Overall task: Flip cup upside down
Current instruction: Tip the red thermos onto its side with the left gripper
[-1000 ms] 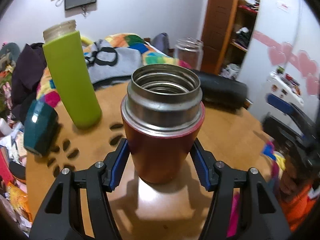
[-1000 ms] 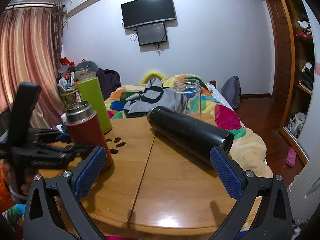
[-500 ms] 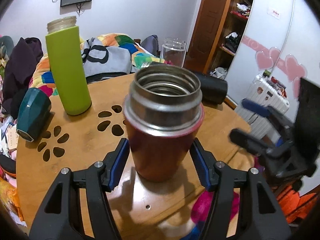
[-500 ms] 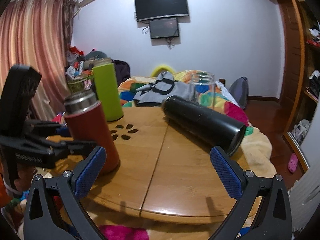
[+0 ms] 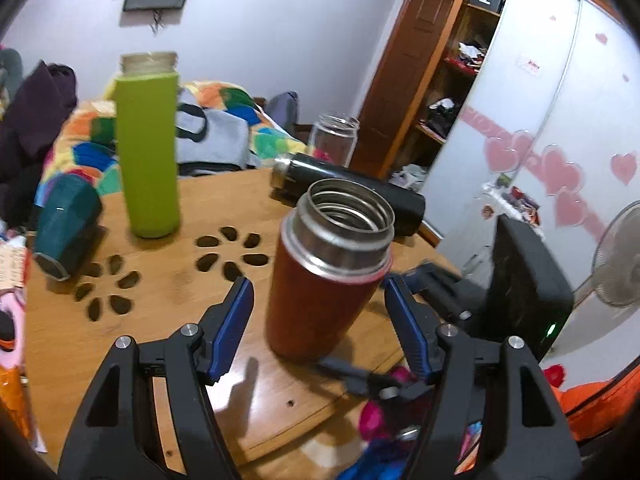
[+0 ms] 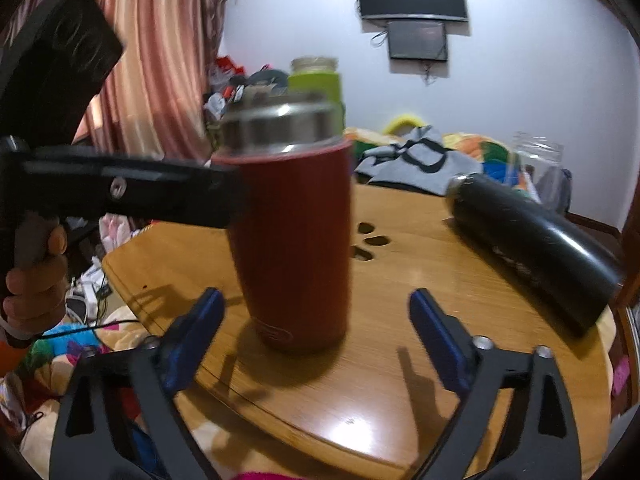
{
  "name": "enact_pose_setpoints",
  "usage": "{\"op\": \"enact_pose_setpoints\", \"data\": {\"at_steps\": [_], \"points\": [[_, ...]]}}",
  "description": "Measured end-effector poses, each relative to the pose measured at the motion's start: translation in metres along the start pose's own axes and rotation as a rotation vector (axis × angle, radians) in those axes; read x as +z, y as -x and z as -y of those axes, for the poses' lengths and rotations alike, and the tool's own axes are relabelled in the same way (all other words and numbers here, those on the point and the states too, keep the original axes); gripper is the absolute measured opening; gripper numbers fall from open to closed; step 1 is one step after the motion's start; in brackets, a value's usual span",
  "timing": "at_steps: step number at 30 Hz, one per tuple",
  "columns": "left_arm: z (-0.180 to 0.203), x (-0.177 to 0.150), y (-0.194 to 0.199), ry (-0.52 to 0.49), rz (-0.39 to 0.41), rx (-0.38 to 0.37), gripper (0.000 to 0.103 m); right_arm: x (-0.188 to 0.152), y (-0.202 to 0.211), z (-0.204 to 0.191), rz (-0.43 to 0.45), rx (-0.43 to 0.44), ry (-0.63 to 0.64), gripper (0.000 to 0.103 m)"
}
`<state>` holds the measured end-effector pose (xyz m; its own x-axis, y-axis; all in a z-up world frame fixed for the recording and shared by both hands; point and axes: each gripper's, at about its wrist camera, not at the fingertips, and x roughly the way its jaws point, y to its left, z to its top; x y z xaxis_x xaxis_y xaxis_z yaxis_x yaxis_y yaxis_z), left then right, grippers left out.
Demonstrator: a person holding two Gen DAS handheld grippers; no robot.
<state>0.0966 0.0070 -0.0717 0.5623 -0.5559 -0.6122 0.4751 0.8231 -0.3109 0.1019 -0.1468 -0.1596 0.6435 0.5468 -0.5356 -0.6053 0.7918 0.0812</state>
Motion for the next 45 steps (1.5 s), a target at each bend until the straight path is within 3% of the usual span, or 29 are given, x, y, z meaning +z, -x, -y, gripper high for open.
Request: {"op": "enact_pose_setpoints", "data": {"at_steps": [5,14,22,26,36,39,45], "points": [[-0.010,0.007,-0.019,0.065,-0.018,-0.087,0.068,-0.004,-0.010,-0.006,-0.022,0.014,0.014,0.059],[-0.040,0.008,-0.015,0.207,0.014,-0.165,0.068,-0.002,-0.004,-0.008,0.005,0.005,0.025,0.055],[-0.057,0.007,-0.025,0.269,0.003,-0.118,0.066,0.005,0.004,-0.013,0.032,0.024,0.029,0.039],[-0.057,0.004,-0.039,0.248,-0.004,-0.052,0.063,0.009,-0.003,-0.016,0.018,0.024,0.031,0.039],[-0.063,-0.002,-0.048,0.278,-0.031,-0.067,0.059,0.008,-0.016,-0.010,-0.030,0.046,-0.003,0.038],[-0.058,-0.004,-0.044,0.268,-0.061,-0.067,0.059,0.006,-0.013,-0.006,-0.038,0.076,-0.018,0.038],[-0.043,-0.016,-0.029,0.227,-0.108,-0.080,0.060,-0.003,0.003,-0.001,-0.038,0.051,-0.031,0.038]]}}
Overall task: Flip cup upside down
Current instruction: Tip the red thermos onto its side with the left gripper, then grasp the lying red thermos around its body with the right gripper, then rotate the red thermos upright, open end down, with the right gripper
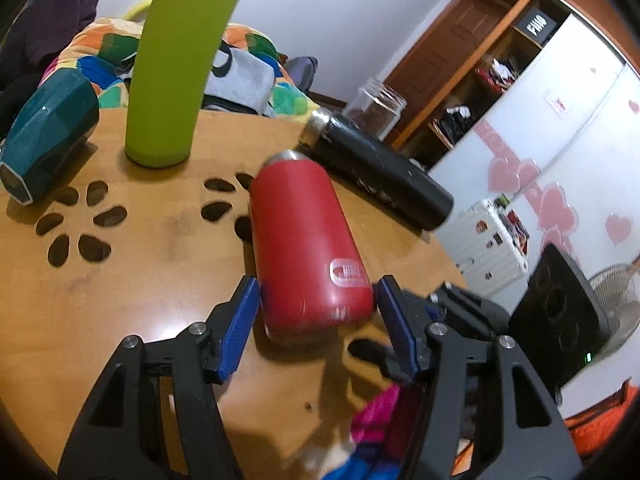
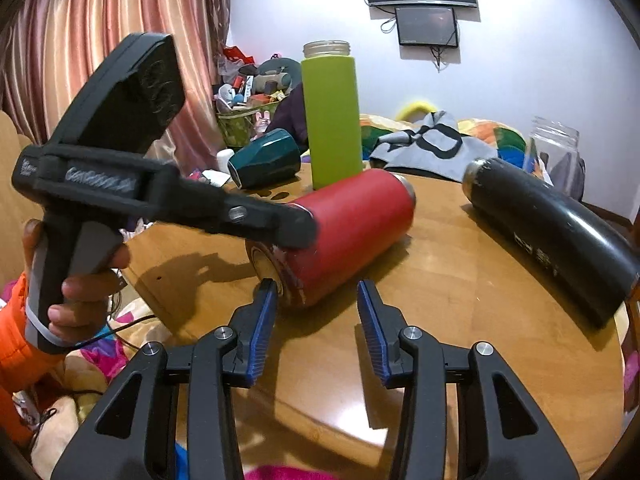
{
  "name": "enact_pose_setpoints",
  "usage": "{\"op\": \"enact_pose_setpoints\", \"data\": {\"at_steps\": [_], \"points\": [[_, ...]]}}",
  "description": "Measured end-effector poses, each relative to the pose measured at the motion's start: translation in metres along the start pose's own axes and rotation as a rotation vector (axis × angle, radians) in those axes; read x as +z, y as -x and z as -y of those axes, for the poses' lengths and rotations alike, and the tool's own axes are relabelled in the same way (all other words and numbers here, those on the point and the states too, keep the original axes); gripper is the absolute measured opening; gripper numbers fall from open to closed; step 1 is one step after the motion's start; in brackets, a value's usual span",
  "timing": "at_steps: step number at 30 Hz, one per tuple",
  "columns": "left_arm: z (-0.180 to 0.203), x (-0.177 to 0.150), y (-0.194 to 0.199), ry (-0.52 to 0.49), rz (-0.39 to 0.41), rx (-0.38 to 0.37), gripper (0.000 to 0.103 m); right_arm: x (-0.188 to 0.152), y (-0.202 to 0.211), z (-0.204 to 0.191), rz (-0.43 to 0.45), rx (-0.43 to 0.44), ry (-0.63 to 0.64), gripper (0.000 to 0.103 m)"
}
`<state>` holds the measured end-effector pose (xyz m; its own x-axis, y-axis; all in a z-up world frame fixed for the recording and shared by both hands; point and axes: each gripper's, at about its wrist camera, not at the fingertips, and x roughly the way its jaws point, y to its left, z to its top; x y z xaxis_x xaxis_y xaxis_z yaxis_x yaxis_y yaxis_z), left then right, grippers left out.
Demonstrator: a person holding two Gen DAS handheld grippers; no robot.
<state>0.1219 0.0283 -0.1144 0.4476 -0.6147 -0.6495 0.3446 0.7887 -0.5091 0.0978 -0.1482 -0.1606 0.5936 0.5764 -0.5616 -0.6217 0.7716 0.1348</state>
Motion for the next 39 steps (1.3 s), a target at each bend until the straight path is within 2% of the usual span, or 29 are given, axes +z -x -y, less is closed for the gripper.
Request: {"op": "enact_pose_setpoints", "data": {"at_steps": [3,5,7,10,12,16,18,20,22,25,27,39], "points": [[0.006,-0.007,0.004,-0.017,-0.020,-0.032,0.060,-0.002,0.008,0.003,0.006,-0.005,-0.021,0.040],[0.012,-0.009,0.008,-0.029,-0.022,-0.060,0.060,-0.001,0.011,0.005,0.015,-0.008,-0.034,0.050],[0.019,-0.010,0.015,-0.051,-0.004,-0.068,0.060,0.000,0.014,0.005,0.031,-0.016,-0.040,0.066],[0.026,-0.006,0.030,-0.084,0.044,-0.052,0.060,0.003,0.012,0.002,0.047,-0.023,-0.039,0.071],[0.027,-0.002,0.037,-0.100,0.075,-0.022,0.060,0.006,0.005,0.000,0.038,-0.022,-0.034,0.071],[0.026,0.013,0.040,-0.142,0.143,0.127,0.059,0.011,-0.016,-0.005,-0.008,-0.073,-0.018,0.072],[0.026,0.019,0.033,-0.175,0.167,0.202,0.052,0.010,-0.024,-0.004,-0.038,-0.083,-0.027,0.071],[0.028,0.023,0.023,-0.219,0.174,0.258,0.034,0.009,-0.026,-0.002,-0.047,-0.082,-0.040,0.061],[0.031,0.026,0.010,-0.269,0.175,0.303,0.025,0.008,-0.024,0.001,-0.047,-0.071,-0.055,0.060],[0.034,0.027,-0.008,-0.309,0.163,0.323,0.014,0.006,-0.019,0.005,-0.046,-0.068,-0.071,0.060],[0.034,0.026,-0.013,-0.317,0.159,0.320,0.012,0.006,-0.014,0.005,-0.036,-0.070,-0.066,0.060],[0.049,0.015,0.011,-0.330,0.211,0.285,0.012,0.019,0.033,-0.010,0.123,-0.109,-0.007,0.059]]}}
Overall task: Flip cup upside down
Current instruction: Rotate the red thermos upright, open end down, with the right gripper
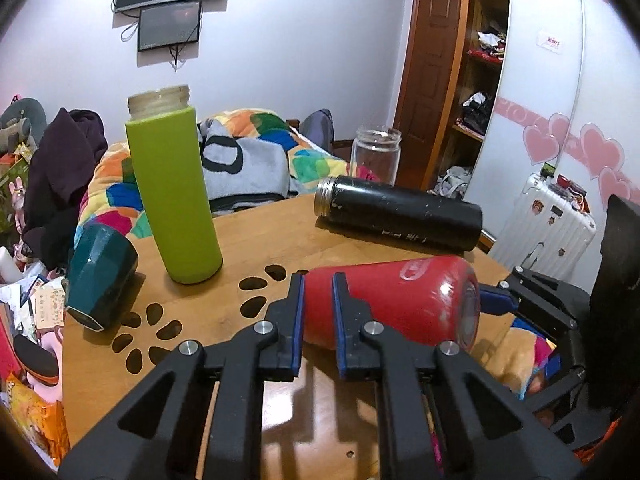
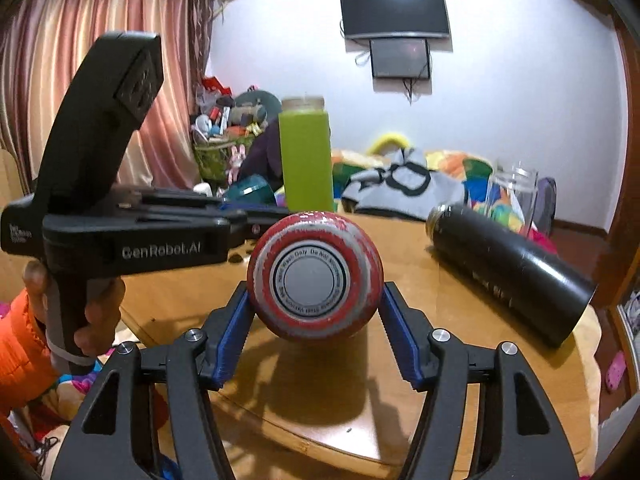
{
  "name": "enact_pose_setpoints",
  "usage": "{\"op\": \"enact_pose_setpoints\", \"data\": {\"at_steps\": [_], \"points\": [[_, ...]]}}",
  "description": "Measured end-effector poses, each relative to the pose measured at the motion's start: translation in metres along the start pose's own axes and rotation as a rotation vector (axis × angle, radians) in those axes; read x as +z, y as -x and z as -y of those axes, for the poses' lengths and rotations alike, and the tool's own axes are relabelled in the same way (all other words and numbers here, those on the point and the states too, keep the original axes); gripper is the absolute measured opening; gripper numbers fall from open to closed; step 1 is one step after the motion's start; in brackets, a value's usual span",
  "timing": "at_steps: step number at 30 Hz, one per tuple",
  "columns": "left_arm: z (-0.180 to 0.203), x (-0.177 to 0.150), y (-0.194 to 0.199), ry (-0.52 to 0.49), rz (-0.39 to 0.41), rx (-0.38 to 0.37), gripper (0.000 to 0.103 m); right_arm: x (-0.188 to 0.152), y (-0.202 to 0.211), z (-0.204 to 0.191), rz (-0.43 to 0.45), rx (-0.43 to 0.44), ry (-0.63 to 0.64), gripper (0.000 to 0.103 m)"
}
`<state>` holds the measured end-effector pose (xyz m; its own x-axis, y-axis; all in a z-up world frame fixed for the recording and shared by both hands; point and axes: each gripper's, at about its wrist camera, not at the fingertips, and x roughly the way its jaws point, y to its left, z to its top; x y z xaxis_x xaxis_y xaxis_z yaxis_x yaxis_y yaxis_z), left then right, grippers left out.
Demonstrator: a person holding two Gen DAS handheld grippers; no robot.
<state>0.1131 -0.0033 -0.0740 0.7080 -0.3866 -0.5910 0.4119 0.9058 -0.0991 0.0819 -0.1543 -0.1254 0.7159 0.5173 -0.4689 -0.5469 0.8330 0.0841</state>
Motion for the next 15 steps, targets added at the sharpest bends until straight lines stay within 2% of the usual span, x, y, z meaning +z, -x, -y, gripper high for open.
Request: {"op": "enact_pose_setpoints", "data": {"at_steps": [7,15], "points": [[-0.003,0.006,0.015,0.024,0.037,-0.018,0.012,0.016,0.000,-0.004,0.032,-0.001,0.007,0.059],[-0.020,0.014,0.009,0.095,0.038,-0.041,0.012,0.039,-0.010,-0.003,0.053,0.002,0.009,0.058]]}}
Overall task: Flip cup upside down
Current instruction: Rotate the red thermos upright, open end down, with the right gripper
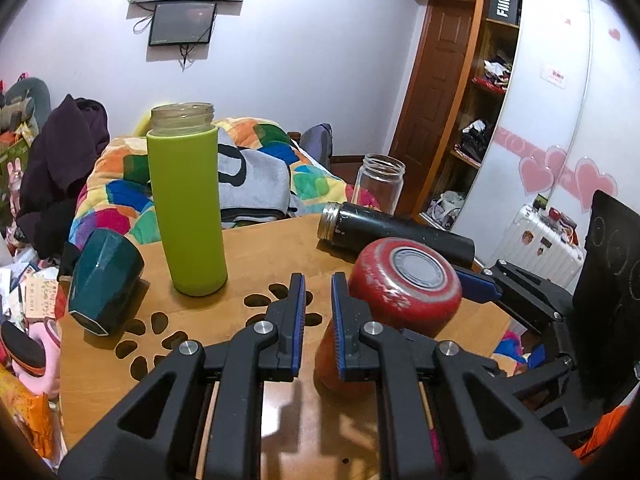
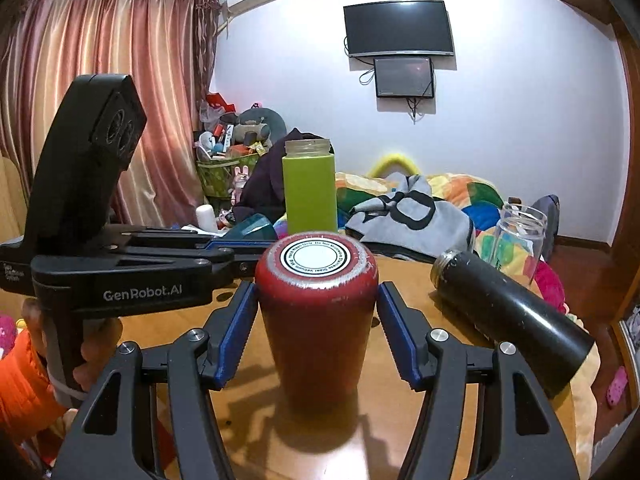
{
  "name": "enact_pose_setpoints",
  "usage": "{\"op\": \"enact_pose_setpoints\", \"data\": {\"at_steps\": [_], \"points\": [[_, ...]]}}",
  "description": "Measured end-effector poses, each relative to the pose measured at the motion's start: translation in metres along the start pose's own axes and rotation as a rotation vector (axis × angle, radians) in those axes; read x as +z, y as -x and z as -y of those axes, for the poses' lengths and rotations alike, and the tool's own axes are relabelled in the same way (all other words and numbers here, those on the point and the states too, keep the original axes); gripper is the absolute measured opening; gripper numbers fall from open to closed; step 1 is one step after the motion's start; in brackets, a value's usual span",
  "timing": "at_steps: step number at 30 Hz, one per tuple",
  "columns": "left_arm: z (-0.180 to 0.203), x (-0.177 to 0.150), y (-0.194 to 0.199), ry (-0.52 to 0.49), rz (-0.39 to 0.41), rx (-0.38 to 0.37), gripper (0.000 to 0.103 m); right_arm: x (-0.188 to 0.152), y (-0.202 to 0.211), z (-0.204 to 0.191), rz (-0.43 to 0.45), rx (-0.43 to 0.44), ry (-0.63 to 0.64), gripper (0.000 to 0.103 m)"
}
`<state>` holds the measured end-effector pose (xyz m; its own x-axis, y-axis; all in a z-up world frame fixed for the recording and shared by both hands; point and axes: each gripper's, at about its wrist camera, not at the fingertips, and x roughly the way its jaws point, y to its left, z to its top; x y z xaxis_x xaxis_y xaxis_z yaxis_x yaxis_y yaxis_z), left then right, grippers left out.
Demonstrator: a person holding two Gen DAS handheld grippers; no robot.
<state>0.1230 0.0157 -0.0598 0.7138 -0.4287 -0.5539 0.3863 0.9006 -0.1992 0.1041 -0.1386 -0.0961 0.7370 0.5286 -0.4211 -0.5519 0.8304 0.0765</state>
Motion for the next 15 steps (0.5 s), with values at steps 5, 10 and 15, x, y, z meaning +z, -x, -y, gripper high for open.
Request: {"op": "enact_pose_setpoints", "data": {"at_steps": [5,10,15], "points": [[-0.0079,-0.0012,-0.0063,0.027,-0.013,-0.008,0.012,0.0000,-0.0022,-0.0012,-0.003,0.007,-0.010,0.058],[-0.0111,-0.0057,-0.0057,0.045,-0.016,-0.011,0.012,-0.0016,-0.0008,-0.0032,-0.014,0.013,0.000,0.058],[-0.0062,-0.0089,0.0019,0.022,-0.004,0.013,0.012,-0.0029,0.0015,0.0004,-0.028,0.029,-0.014,0.058]]}}
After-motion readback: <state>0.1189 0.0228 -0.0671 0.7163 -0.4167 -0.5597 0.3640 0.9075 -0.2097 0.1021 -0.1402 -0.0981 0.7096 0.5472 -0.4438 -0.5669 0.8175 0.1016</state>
